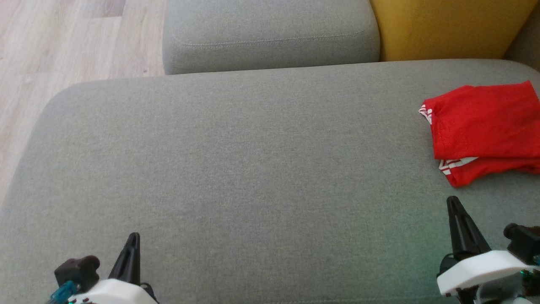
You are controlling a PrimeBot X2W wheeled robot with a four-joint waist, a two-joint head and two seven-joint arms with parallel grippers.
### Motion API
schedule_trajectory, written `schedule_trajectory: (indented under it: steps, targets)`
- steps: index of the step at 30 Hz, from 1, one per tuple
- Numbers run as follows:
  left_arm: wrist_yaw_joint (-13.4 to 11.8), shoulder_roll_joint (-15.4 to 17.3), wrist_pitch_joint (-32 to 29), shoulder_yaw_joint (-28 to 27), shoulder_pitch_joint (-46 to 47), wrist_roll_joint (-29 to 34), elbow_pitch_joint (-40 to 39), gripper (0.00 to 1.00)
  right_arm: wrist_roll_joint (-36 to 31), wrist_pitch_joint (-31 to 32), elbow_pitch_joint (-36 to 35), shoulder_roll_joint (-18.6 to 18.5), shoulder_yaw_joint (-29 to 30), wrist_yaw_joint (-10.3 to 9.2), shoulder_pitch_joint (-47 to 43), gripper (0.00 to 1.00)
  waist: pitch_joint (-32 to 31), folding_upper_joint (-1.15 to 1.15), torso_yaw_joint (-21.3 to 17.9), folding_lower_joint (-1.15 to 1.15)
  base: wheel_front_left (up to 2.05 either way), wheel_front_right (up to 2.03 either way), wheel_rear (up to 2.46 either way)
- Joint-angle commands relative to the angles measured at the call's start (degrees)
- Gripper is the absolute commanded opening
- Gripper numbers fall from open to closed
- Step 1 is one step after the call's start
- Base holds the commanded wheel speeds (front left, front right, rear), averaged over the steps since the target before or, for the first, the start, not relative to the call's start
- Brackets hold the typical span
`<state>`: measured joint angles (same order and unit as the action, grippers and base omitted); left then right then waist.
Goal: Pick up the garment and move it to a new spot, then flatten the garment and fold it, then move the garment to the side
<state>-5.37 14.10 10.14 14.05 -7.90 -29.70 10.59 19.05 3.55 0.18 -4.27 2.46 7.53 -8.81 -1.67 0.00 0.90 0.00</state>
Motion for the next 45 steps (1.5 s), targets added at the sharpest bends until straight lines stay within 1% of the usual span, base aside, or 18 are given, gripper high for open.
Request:
schedule_trajectory:
  steps: [1,45]
  targets:
    - [0.7,0.4,-0.2,-1.6,3.2,-1.6,-1.5,0.0,2.0,0.2,-1.4,0.0,0.4,-0.01,2.5,0.0,0.0,0.0,0.0,0.0,0.0,0.0,0.0]
    - [5.5,-3.9,-6.4,-8.7,7.5,-26.2,0.5,0.0,30.4,1.1,4.6,0.4,1.6,-0.02,7.5,0.0,0.8,0.0,-0.4,0.0,0.0,0.0,0.0]
